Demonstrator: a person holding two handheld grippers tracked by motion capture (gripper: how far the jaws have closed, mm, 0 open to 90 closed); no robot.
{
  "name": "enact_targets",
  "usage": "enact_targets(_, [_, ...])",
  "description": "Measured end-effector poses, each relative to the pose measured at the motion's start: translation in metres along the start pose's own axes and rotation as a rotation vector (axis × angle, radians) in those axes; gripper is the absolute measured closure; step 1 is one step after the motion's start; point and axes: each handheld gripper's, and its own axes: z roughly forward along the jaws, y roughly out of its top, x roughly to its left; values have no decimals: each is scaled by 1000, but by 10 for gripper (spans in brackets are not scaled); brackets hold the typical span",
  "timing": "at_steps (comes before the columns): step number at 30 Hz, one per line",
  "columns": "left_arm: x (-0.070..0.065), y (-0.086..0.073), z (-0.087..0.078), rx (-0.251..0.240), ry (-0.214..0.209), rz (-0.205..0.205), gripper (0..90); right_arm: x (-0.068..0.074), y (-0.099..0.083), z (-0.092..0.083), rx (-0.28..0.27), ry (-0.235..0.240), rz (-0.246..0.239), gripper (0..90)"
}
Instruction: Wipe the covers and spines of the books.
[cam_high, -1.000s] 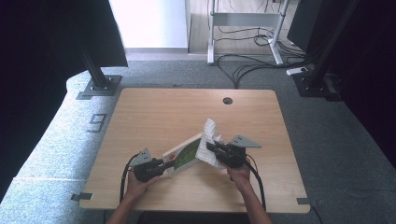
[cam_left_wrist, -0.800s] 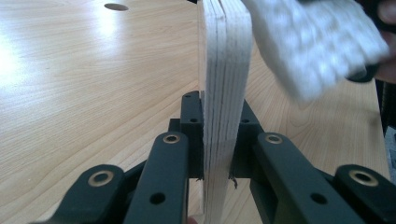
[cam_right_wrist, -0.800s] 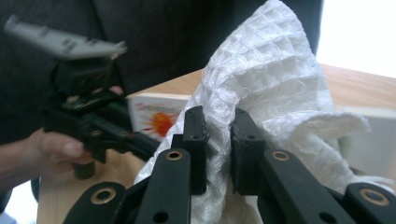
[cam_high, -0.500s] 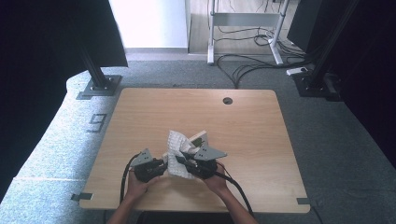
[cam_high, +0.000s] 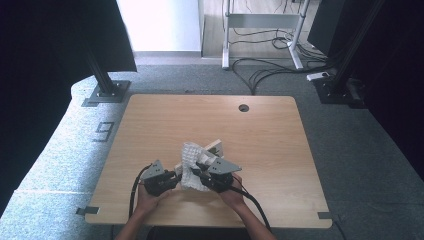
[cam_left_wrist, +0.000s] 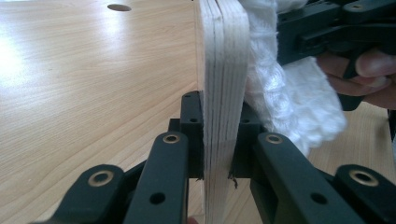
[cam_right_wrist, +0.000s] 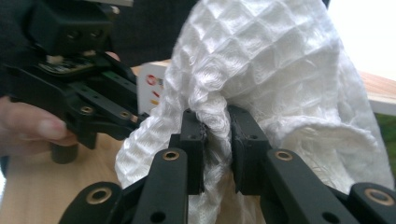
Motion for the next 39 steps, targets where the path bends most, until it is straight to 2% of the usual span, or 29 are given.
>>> enact_targets(5, [0, 0, 0, 0, 1, -8, 793, -9, -3, -1, 13, -53, -2, 748])
enact_targets(11, [2, -1, 0, -2, 2, -21, 790, -23, -7, -4, 8, -116, 37, 744])
enact_targets(18, [3, -1, 0, -4, -1, -30, 788, -35, -10, -8, -4, -212, 73, 738])
enact_targets(21, [2, -1, 0, -3, 0, -28, 788, -43, -12, -12, -10, -241, 89, 737])
enact_targets(26, [2, -1, 0, -4, -1, -27, 788, -55, -16, -17, -18, -262, 128, 738])
enact_targets(29, [2, -1, 0, -4, 1, -23, 789, -54, -16, -17, -26, -252, 139, 753])
enact_targets(31, [1, -1, 1, -5, 2, -21, 789, -47, -14, -16, -38, -212, 127, 759])
enact_targets(36, [1, 0, 1, -4, 2, -24, 790, -15, -6, -3, -33, -87, 24, 762])
enact_targets(39, [2, -1, 1, -4, 1, -28, 790, 1, -5, 5, -13, -42, -28, 762])
